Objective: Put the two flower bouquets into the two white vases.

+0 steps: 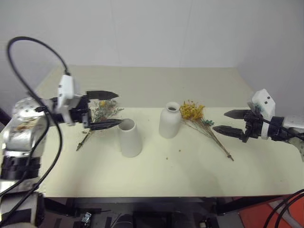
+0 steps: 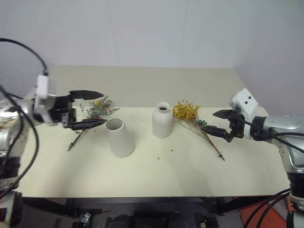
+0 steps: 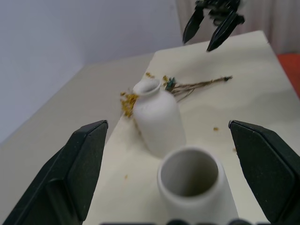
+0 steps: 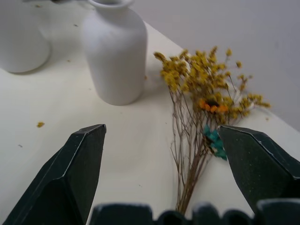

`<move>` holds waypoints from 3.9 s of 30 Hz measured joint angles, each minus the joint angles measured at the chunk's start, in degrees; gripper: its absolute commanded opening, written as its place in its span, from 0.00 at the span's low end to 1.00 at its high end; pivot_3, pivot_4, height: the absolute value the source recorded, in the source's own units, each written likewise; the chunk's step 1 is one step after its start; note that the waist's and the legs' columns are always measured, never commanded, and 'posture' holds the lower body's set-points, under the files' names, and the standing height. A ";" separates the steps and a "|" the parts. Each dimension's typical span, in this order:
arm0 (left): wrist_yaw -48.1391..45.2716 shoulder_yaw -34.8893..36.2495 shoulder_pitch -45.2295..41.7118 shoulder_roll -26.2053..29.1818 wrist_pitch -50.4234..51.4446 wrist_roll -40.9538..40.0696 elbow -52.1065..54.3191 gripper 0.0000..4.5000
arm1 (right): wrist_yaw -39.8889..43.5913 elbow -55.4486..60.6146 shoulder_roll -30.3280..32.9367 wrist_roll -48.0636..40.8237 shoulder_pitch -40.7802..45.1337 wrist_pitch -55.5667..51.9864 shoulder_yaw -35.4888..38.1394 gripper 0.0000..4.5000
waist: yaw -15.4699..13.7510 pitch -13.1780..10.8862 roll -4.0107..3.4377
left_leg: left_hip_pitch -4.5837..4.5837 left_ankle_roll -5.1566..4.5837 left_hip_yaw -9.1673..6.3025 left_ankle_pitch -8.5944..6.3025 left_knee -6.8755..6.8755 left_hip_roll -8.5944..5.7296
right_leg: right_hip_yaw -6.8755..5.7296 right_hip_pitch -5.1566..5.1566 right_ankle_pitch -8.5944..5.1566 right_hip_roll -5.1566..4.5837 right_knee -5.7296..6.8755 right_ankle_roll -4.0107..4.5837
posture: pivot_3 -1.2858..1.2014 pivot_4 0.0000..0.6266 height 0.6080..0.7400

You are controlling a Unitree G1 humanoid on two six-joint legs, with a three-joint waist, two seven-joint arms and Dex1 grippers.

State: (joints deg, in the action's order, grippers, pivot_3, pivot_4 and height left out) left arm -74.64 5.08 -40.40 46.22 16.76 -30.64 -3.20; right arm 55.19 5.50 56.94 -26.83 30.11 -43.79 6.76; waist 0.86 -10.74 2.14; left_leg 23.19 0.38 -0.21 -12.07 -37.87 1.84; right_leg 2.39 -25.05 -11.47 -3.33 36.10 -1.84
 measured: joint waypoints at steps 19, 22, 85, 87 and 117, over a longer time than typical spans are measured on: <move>-2.00 -20.31 -27.66 -8.78 23.71 8.19 -9.15 1.00 | -2.47 -13.28 -1.90 12.67 20.08 -17.87 -24.47 0.99 | 0.60 -0.01 -0.01 | 0.15 -0.01 0.04 0.00 -0.01 -0.03 | 0.10 -0.20 0.01 0.03 0.02 -0.04 | 0.52 0.24 1.00; -3.19 -21.49 -29.72 -10.17 24.64 8.94 -10.33 1.00 | -0.78 -16.17 -3.52 14.44 22.49 -17.76 -27.44 0.99 | 0.85 -0.01 -0.02 | 0.17 -0.01 0.03 0.00 -0.01 -0.04 | 0.10 -0.21 0.02 0.03 0.02 -0.04 | 0.52 0.24 1.00; -4.67 -17.50 -28.19 -0.73 25.03 12.80 -9.25 1.00 | -33.08 -9.61 -49.25 2.97 26.65 -0.13 9.30 0.00 | 1.76 -0.11 -0.18 | 0.22 -0.01 0.01 0.00 0.01 -0.02 | 0.14 -0.36 0.27 0.05 0.22 0.35 | 0.52 0.24 1.00; -4.50 -17.50 -28.20 -0.79 25.03 12.79 -9.40 1.00 | -33.39 -9.58 -49.39 2.91 26.28 0.15 8.86 0.00 | 1.76 -0.11 -0.19 | 0.23 -0.01 0.01 0.00 0.01 -0.02 | 0.14 -0.36 0.27 0.05 0.22 0.35 | 0.52 0.24 1.00; 0.47 -14.62 -29.34 -2.91 25.77 12.51 -12.15 1.00 | -30.78 8.84 -39.07 1.97 5.97 2.52 -1.69 1.00 | 1.53 -0.11 -0.18 | 0.26 -0.01 0.00 0.00 0.01 -0.03 | 0.13 -0.34 0.11 0.05 0.15 0.08 | 0.52 0.24 1.00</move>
State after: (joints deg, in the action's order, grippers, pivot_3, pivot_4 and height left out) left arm -74.17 -9.54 -69.74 43.31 42.53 -18.12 -15.36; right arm 24.42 14.34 17.87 -24.86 36.08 -41.27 5.07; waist 2.38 -10.85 1.96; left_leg 23.45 0.37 -0.21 -12.07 -37.86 1.81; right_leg 2.52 -25.40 -11.36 -3.28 36.25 -1.76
